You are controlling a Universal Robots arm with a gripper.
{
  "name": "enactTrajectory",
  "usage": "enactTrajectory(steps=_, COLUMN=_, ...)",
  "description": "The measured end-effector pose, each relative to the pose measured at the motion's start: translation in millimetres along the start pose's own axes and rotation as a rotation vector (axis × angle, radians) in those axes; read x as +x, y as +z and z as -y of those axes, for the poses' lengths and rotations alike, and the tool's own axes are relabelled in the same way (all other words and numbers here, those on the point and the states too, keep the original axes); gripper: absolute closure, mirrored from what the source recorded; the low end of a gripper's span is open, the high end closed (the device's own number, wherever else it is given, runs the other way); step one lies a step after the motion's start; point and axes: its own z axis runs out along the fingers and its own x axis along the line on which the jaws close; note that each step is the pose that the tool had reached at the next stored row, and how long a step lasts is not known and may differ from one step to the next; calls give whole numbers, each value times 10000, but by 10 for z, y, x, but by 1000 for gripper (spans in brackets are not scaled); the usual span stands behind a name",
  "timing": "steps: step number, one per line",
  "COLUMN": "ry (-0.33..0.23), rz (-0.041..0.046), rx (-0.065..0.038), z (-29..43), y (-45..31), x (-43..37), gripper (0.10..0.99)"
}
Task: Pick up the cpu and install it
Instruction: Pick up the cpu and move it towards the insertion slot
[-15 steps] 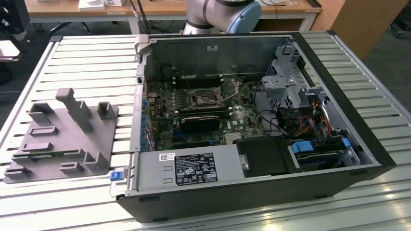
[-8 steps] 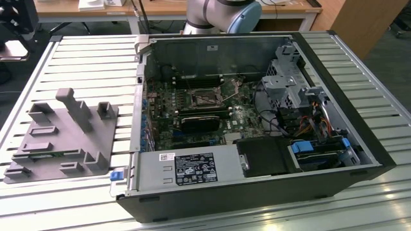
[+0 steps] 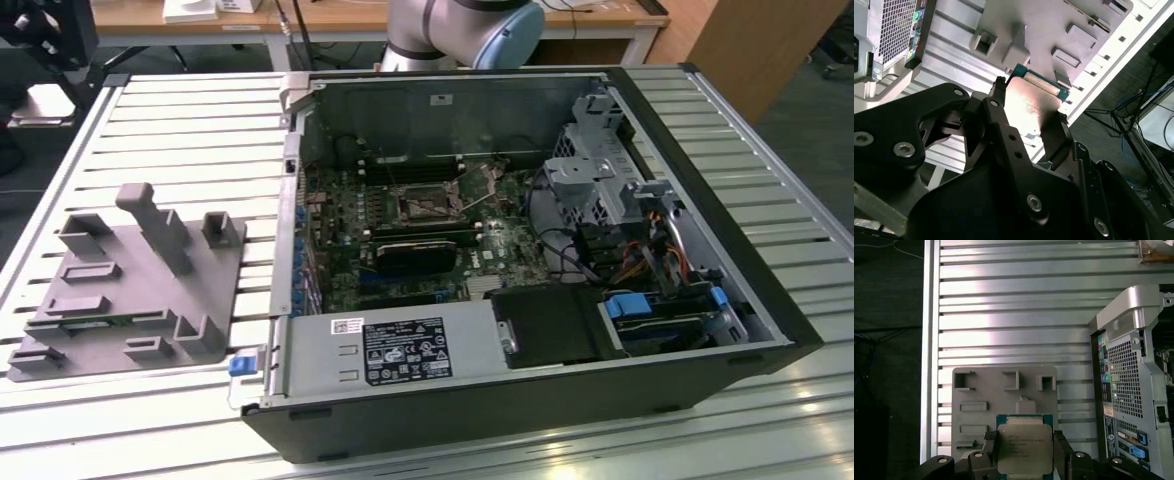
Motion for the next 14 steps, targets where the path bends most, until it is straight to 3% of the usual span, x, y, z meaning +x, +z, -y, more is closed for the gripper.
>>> enactTrajectory(steps=8, ry=0, rz=0, rx=0, z=-12, y=10, x=-115, gripper=549)
enactTrajectory(steps=14, ry=1, rz=0, rx=0, z=-59, y=32, x=-223, gripper=549)
